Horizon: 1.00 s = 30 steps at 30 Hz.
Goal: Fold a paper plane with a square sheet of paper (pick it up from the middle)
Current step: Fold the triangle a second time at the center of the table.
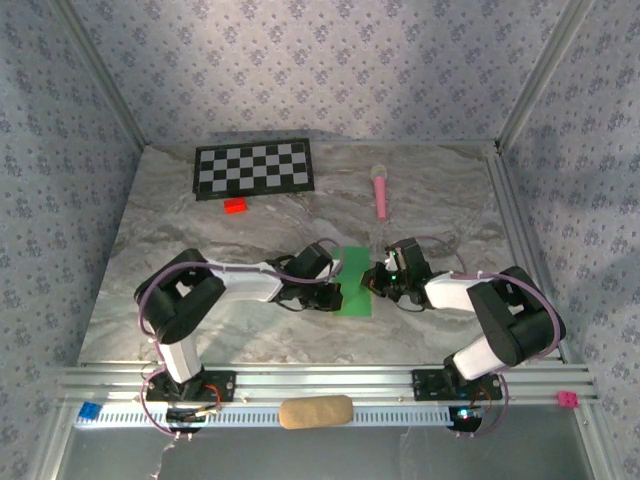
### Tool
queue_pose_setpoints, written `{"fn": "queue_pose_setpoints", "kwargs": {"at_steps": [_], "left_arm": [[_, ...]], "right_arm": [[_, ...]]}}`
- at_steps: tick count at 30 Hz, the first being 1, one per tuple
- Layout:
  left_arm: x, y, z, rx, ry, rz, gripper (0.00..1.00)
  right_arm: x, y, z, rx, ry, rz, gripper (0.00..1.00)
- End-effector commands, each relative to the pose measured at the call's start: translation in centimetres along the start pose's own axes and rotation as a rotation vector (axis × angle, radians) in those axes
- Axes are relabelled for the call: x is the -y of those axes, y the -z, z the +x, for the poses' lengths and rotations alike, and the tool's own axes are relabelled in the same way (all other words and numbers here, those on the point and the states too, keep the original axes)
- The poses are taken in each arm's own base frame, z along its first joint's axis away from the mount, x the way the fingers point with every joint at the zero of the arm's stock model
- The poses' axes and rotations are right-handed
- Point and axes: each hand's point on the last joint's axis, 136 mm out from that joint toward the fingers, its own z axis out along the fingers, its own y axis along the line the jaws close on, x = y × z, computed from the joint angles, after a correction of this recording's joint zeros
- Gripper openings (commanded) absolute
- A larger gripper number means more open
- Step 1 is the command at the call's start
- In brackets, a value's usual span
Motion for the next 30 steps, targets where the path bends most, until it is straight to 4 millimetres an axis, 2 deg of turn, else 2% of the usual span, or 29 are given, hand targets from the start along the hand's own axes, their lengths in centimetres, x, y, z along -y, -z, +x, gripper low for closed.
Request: {"fn": "queue_pose_setpoints", "kwargs": {"at_steps": [1,9,11,14,17,19,21,24,27,30], "left_arm": [[-2.4,0.5,3.1,-0.08,0.014,-0.085,0.03],[-3.6,1.1,5.1,-0.114,-0.002,-0.133,0.02],[-3.2,1.7,5.0,-0.089,-0.011,-0.122,0.02],[-1.7,3.0,3.4,-0.024,-0.029,-0.099,0.02],[-0.3,4.8,0.7,0.082,-0.029,-0.113,0.02],[1.5,5.4,-0.9,0.133,-0.038,-0.054,0.03],[3.3,5.1,-2.1,0.142,-0.051,0.009,0.03],[5.3,3.5,-2.7,0.091,-0.053,0.095,0.04],[5.7,1.7,-2.6,0.045,-0.052,0.109,0.04],[4.5,0.3,-2.2,0.016,-0.035,0.071,0.04]], "right_arm": [[4.2,-0.2,1.7,-0.048,-0.036,0.162,0.0],[4.1,-0.2,1.7,-0.048,-0.038,0.16,0.0],[4.0,-0.2,1.7,-0.048,-0.037,0.157,0.0],[3.9,-0.3,1.7,-0.048,-0.036,0.153,0.0],[3.9,-0.2,1.8,-0.051,-0.034,0.154,0.0],[4.0,-0.2,1.8,-0.047,-0.038,0.159,0.0],[4.0,-0.2,1.7,-0.047,-0.037,0.158,0.0],[3.9,-0.2,1.7,-0.05,-0.034,0.158,0.0],[3.9,-0.3,1.8,-0.054,-0.035,0.161,0.0],[3.9,-0.3,1.8,-0.053,-0.035,0.16,0.0]]}}
